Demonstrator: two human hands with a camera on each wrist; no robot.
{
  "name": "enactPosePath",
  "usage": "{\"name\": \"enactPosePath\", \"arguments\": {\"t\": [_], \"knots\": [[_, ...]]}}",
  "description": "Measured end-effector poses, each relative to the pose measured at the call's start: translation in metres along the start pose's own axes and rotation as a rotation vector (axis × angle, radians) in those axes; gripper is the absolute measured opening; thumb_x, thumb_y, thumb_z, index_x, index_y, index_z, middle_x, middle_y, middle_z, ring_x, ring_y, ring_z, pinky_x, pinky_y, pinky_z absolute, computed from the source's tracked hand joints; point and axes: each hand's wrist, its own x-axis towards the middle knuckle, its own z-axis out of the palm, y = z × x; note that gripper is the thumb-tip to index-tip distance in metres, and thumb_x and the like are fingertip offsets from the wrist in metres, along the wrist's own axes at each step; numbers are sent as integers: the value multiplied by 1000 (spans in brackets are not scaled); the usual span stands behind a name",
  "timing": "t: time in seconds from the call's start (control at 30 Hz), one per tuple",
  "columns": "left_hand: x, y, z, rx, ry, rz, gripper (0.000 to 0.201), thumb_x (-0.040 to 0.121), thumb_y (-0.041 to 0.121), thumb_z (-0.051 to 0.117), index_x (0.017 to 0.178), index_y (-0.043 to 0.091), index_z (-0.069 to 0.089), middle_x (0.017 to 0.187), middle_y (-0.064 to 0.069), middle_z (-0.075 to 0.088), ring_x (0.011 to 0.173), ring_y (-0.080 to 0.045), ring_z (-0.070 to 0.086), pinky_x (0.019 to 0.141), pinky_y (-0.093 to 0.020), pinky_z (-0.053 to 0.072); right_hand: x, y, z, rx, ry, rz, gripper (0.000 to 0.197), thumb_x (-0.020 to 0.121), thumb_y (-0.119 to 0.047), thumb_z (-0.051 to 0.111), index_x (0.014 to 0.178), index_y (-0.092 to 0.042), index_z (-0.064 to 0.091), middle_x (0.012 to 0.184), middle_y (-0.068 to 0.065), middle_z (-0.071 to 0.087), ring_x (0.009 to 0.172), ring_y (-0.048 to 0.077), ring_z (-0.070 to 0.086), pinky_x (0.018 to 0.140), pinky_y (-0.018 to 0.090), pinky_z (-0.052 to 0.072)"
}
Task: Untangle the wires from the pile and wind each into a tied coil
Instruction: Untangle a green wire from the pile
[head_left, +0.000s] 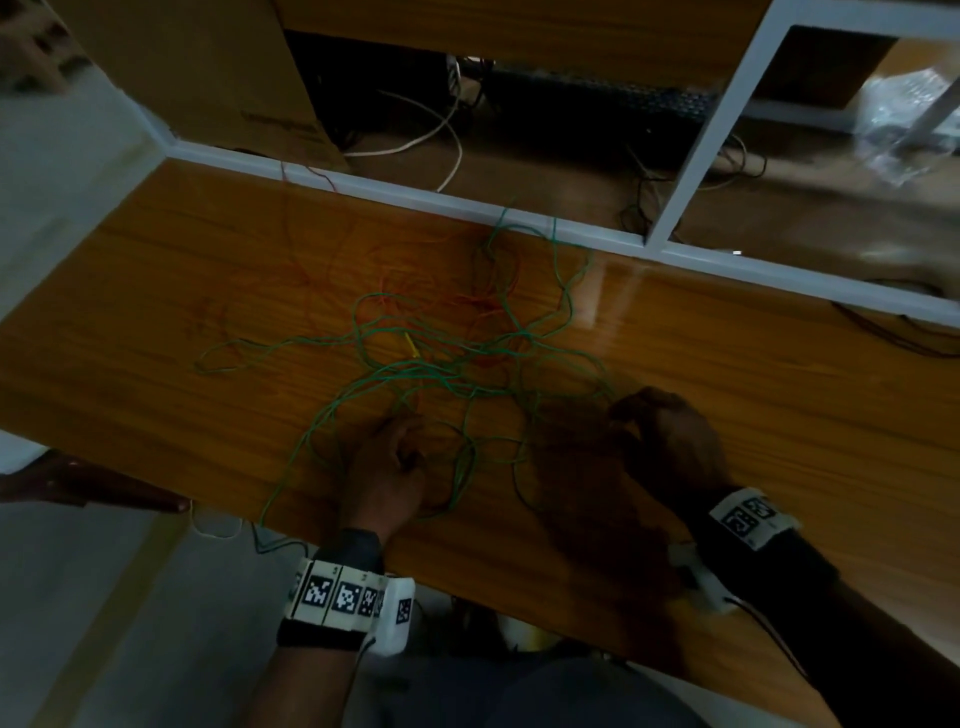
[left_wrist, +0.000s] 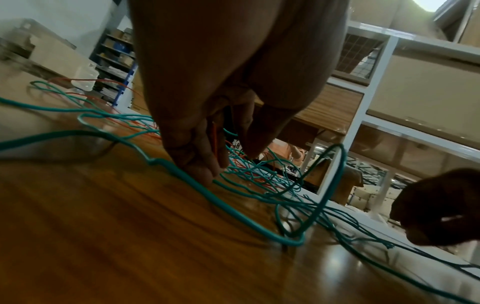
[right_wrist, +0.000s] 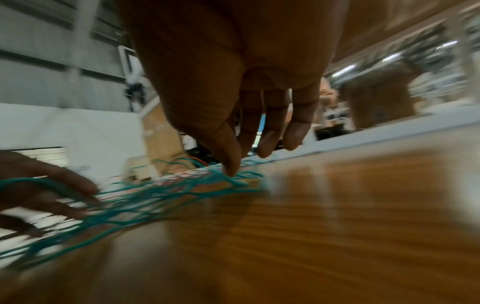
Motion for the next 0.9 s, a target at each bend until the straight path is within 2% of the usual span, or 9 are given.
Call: {"name": "enactPosePath", "arguments": {"t": [0.1,0.2,0.27,0.4,0.57,0.7,0.77,0.83,0.9], "knots": [[-4,-1,3,95,36,7,47,90,6,57,132,27,57,131,0,59,118,-24,56,95,-39,49,-21,-18,15,44,-96,-129,10,85,-24,75,95,-21,76,96,5,71,79,33,68,60,45,59],[-12,5,9,188,172,106,37,92,19,60,127,26,61,128,-4,63,113,-27,61,91,-38,50,-40,-30,50,89,-153,-255,35,90,-29,52,103,-7,76,98,20,75,77,40,74,57,51,62],[-16,12,15,247,250,232,29,91,32,58,120,28,63,125,-3,60,109,-24,62,88,-37,52,-42,-30,65,85,-186,-285,44,94,-29,42,91,-1,76,85,24,74,66,44,72,45,55,57],[-19,13,20,150,223,291,24,93,26,59,115,28,65,116,8,59,97,-13,63,80,-22,49,-34,-18,61,-1,-250,-133,23,80,-21,53,77,-5,69,72,22,63,54,44,63,42,51,53],[-31,-3,16,142,27,254,32,89,15,64,117,30,67,108,16,63,94,-6,63,82,-25,51,-25,-3,20,-116,-287,-27,5,84,-10,69,86,-10,73,89,15,71,81,42,67,63,46,55],[-34,-12,6,65,59,191,40,84,8,62,116,31,66,111,18,64,97,-4,63,83,-24,51,-20,-16,3,-97,-190,-59,24,54,4,85,63,-7,66,69,12,66,67,43,65,48,43,55],[-33,-14,-1,-30,136,154,43,83,1,60,113,32,66,106,23,65,97,-2,65,82,-25,54,-17,-29,8,-28,-140,-111,4,71,-15,72,73,-11,73,79,12,68,77,43,64,55,43,54],[-35,-17,-4,-108,166,143,46,77,4,54,108,35,67,105,27,67,98,0,66,82,-26,56,-5,-39,20,35,-140,-191,28,83,-37,55,85,-19,76,89,8,71,81,38,65,60,41,54],[-37,-17,-2,-128,155,139,47,72,8,49,107,34,67,106,21,68,98,-4,66,80,-27,55,0,-60,36,72,-135,-310,40,95,-38,48,96,-11,78,94,14,74,81,36,70,75,43,58]]}}
